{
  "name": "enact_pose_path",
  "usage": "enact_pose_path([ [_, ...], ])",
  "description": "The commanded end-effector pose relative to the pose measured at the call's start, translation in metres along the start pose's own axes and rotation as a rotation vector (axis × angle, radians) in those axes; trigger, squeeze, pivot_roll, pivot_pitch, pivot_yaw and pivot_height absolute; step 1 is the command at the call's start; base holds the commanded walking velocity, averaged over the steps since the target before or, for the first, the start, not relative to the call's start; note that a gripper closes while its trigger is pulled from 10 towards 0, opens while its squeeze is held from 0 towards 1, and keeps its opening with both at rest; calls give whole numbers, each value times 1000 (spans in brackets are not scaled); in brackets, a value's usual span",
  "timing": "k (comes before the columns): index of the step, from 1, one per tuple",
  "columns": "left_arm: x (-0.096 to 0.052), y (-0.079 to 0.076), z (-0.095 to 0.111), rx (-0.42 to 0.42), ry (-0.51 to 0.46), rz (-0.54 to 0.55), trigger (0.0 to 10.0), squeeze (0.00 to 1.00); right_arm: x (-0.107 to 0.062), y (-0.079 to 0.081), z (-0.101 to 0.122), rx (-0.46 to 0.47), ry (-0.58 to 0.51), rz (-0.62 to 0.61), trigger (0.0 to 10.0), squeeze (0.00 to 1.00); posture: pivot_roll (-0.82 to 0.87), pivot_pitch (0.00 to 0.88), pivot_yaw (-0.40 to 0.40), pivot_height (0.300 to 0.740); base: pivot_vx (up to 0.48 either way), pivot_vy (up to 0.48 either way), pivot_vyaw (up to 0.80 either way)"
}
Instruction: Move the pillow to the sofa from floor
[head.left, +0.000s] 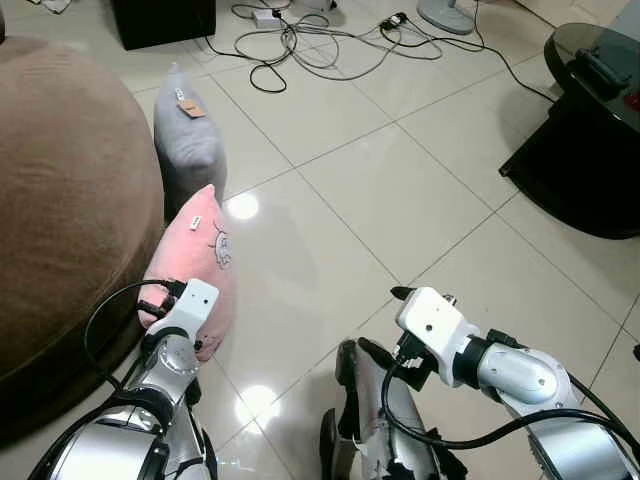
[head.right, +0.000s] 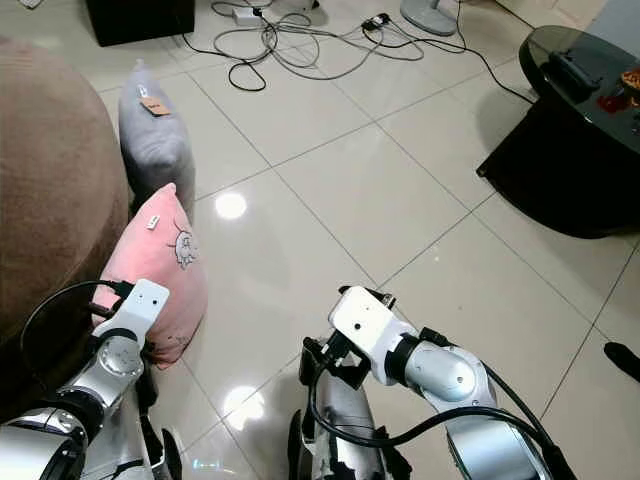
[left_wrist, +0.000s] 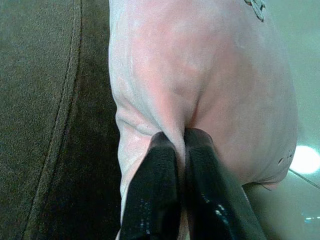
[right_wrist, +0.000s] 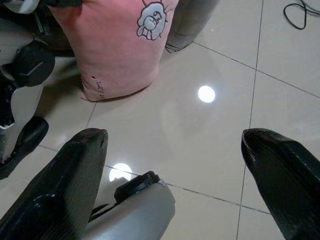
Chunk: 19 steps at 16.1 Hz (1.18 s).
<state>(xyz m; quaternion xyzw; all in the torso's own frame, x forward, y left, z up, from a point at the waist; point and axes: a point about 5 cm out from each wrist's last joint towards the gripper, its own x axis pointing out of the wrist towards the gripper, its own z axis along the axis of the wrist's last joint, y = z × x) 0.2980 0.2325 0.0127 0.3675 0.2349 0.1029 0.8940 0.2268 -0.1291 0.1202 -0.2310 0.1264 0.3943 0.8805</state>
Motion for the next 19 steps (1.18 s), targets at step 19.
enact_pose_path([
  [19,-29,-6,124,-467,-726,-226,0,0,31,-36,-14,235,-166,-356,10000,0,111,0,-7,550,0,0,0],
])
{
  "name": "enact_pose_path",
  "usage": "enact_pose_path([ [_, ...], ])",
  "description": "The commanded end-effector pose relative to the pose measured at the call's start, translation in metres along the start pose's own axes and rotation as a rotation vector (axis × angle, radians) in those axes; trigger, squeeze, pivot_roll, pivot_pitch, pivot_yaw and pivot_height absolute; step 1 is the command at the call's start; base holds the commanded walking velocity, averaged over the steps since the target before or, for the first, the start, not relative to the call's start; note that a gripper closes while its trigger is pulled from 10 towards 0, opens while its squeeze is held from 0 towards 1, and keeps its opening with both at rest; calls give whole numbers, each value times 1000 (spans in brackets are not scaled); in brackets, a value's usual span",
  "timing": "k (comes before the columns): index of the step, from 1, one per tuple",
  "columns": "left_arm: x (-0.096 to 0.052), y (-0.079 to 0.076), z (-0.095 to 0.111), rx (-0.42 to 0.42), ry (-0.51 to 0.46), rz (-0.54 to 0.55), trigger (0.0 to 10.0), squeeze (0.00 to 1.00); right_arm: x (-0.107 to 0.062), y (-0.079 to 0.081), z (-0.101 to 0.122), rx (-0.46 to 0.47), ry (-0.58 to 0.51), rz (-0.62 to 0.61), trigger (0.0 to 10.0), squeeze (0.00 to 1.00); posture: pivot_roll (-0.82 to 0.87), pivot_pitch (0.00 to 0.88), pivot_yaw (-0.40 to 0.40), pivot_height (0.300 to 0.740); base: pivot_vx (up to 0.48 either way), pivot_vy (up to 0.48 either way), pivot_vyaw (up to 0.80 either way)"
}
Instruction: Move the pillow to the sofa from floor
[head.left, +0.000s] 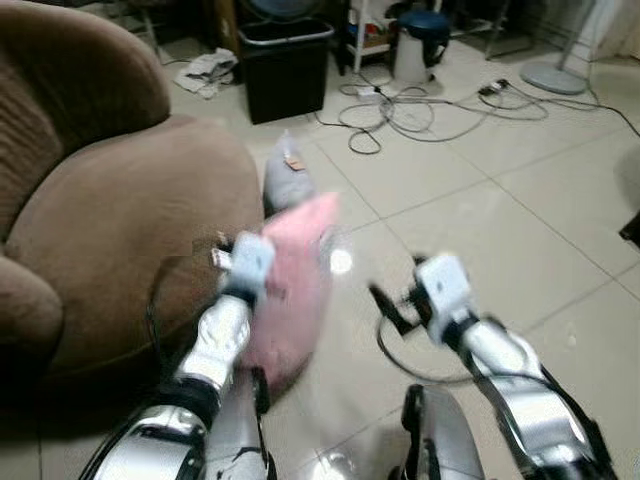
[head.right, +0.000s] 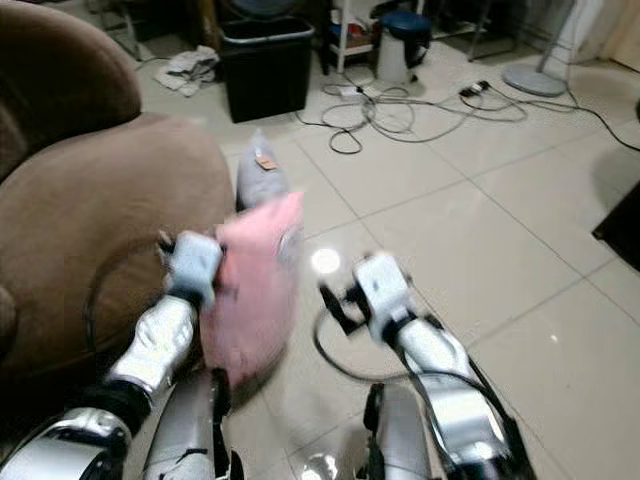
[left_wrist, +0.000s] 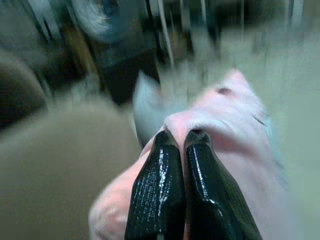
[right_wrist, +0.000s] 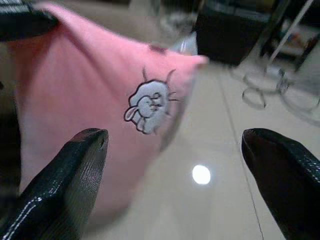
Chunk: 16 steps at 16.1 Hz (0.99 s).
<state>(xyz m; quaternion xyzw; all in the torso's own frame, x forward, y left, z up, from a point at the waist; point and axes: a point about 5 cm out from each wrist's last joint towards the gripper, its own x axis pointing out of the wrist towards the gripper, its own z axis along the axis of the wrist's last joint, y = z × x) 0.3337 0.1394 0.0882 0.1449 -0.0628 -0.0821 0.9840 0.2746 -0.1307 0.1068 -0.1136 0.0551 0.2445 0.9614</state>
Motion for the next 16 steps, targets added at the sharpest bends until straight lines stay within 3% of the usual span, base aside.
enact_pose_path([
  [1,4,14,13,-11,-72,42,0,0,3,-6,-2,17,13,-38,10000,0,134,0,-11,550,0,0,0],
  [3,-1,35,42,0,-195,85,0,0,10,1,4,61,-13,-53,10000,0,138,0,-4,550,0,0,0],
  [5,-6,45,55,-31,-222,125,0,0,13,-5,9,132,-52,-89,10000,0,126,0,8,550,0,0,0],
  [6,-8,49,55,-75,-184,151,3020,0,16,-15,13,163,-83,-152,10000,0,112,0,20,565,0,0,0],
  [7,-10,49,53,-77,-165,153,10000,0,16,-17,15,167,-87,-170,10000,0,112,0,20,570,0,0,0],
  [9,-19,49,45,-135,-120,167,10000,0,16,-23,18,166,-101,-210,10000,0,93,0,34,590,0,0,0],
  [12,-17,48,53,-89,-93,192,10000,0,20,-28,20,158,-95,-245,10000,0,103,0,29,615,0,0,0],
  [16,-18,34,57,-55,-84,108,10000,0,30,-25,26,141,-96,-230,10000,0,124,0,-6,640,0,0,0],
])
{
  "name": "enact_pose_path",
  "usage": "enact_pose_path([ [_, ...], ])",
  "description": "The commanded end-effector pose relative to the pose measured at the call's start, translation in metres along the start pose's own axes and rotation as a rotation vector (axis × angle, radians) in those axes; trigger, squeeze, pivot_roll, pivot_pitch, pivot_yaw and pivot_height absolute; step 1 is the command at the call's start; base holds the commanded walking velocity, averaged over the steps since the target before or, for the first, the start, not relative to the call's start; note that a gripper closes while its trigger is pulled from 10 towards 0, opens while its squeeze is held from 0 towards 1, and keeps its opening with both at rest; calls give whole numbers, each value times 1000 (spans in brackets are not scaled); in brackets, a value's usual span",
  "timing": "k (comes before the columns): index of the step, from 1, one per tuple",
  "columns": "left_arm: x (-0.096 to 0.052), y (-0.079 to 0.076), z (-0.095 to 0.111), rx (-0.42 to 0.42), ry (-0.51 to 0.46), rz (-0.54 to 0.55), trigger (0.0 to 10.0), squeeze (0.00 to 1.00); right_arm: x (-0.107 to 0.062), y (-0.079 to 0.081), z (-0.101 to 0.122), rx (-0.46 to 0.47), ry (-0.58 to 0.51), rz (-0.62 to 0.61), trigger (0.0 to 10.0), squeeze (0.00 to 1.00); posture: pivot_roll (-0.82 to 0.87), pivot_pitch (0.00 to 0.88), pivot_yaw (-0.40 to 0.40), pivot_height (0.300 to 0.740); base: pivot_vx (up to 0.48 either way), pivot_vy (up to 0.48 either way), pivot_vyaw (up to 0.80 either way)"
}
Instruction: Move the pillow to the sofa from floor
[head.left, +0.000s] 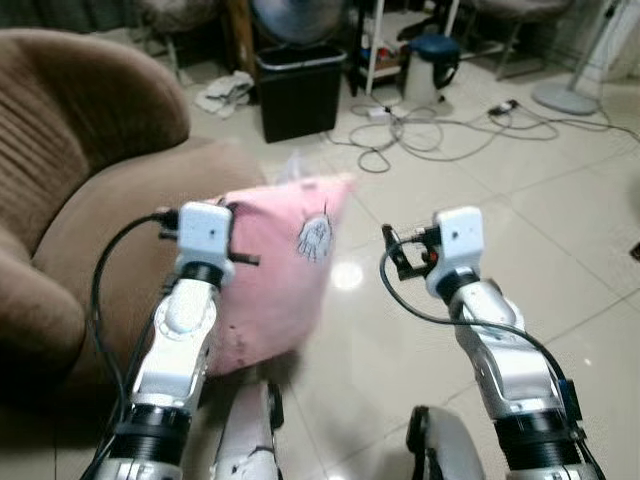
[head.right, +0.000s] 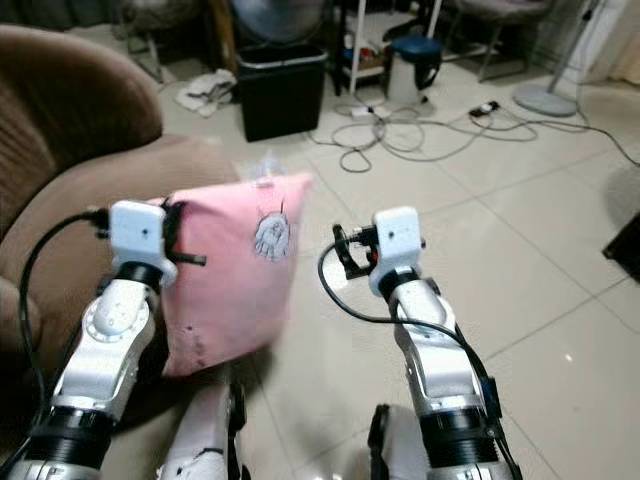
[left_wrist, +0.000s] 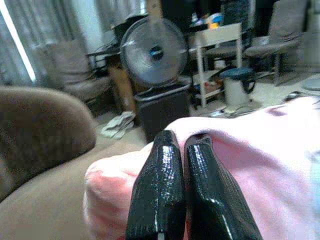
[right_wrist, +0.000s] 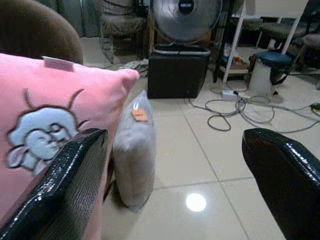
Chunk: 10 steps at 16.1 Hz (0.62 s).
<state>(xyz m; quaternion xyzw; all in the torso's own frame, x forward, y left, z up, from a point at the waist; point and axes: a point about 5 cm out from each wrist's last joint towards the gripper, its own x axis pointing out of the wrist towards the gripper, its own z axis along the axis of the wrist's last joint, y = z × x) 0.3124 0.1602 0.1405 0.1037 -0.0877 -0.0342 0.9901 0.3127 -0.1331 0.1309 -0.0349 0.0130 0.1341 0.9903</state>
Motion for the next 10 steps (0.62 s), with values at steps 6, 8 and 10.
enact_pose_path([
  [6,-2,-3,6,70,-15,22,10000,0,13,4,3,-27,15,14,10000,0,146,0,-38,680,0,0,0],
  [8,-3,0,6,73,-12,23,10000,0,13,4,1,-34,24,12,10000,0,124,0,-24,695,0,0,0],
  [10,-2,1,6,69,-13,15,10000,0,10,4,0,-35,23,10,10000,0,110,0,-12,705,0,0,0],
])
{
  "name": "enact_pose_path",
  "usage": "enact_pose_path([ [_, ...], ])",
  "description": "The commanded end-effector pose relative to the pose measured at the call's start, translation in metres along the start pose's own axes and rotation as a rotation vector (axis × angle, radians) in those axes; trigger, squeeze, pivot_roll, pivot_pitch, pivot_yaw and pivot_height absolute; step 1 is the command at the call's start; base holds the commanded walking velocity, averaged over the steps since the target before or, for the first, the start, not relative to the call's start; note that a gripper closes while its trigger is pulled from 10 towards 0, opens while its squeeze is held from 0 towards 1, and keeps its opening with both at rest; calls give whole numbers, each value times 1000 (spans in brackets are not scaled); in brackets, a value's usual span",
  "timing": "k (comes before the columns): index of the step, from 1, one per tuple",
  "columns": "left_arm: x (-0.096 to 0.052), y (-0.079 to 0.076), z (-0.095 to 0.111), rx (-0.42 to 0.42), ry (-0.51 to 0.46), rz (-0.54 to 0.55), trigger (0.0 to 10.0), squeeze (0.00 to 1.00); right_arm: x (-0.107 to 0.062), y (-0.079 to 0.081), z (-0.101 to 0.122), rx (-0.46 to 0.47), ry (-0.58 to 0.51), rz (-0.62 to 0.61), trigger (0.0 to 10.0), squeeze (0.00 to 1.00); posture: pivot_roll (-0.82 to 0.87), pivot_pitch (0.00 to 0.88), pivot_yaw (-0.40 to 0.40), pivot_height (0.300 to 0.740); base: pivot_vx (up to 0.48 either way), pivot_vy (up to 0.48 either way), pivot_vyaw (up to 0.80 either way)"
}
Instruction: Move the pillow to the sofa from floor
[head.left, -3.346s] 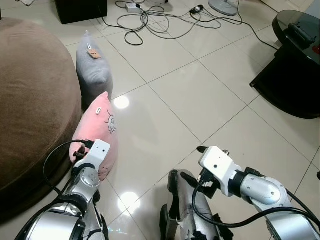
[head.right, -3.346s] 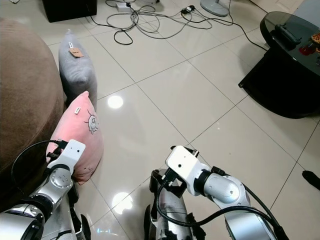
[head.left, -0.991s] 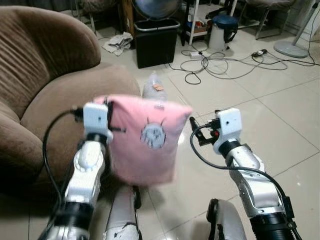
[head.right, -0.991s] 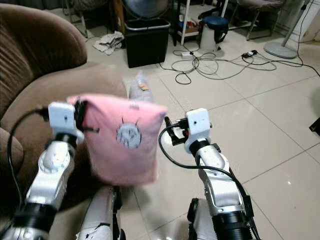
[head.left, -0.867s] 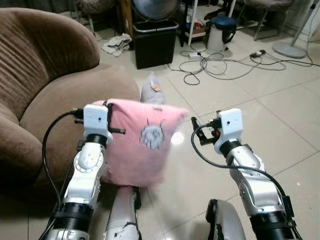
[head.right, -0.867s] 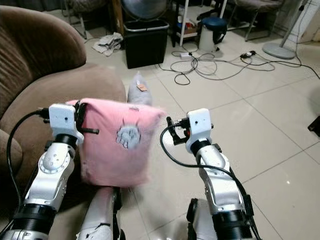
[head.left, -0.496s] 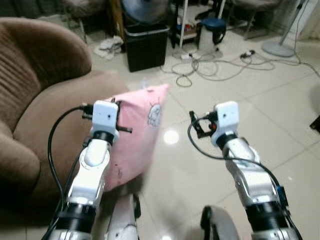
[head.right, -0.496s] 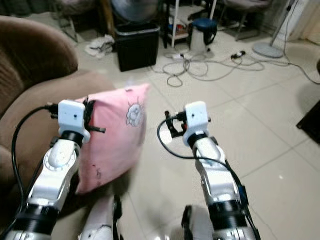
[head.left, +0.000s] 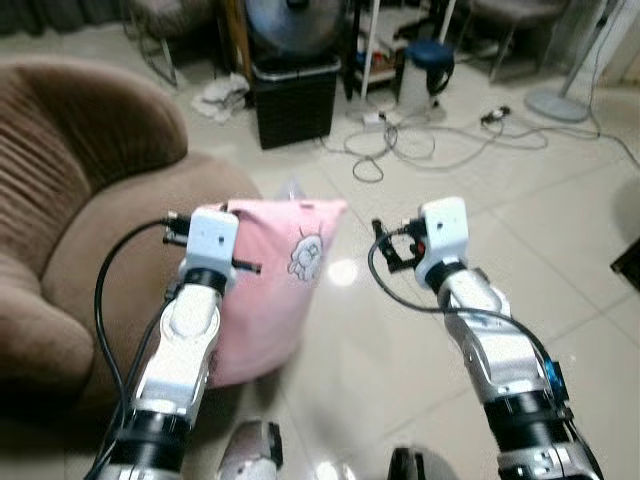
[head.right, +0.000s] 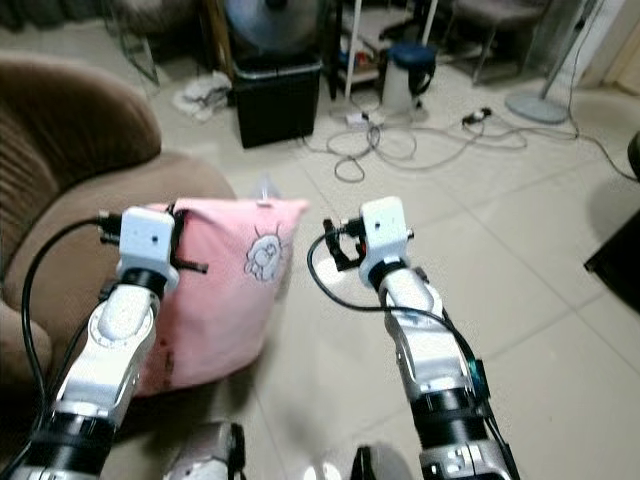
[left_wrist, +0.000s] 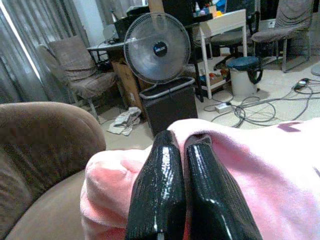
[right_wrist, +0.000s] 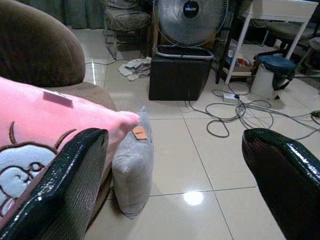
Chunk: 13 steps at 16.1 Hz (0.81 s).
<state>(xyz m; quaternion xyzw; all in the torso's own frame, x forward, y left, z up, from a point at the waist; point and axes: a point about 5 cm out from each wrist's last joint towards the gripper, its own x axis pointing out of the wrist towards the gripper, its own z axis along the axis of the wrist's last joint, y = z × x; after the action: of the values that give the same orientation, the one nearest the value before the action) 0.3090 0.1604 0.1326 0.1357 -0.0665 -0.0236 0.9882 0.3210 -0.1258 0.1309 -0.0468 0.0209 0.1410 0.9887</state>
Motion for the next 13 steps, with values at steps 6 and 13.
enact_pose_path([
  [6,7,-9,22,-51,-100,-37,10000,0,-4,-6,-4,-36,22,-38,10000,0,88,0,1,740,0,0,0],
  [13,5,-8,25,-50,-121,-60,10000,0,1,-10,-12,-57,57,-103,10000,0,115,0,-13,740,389,0,0],
])
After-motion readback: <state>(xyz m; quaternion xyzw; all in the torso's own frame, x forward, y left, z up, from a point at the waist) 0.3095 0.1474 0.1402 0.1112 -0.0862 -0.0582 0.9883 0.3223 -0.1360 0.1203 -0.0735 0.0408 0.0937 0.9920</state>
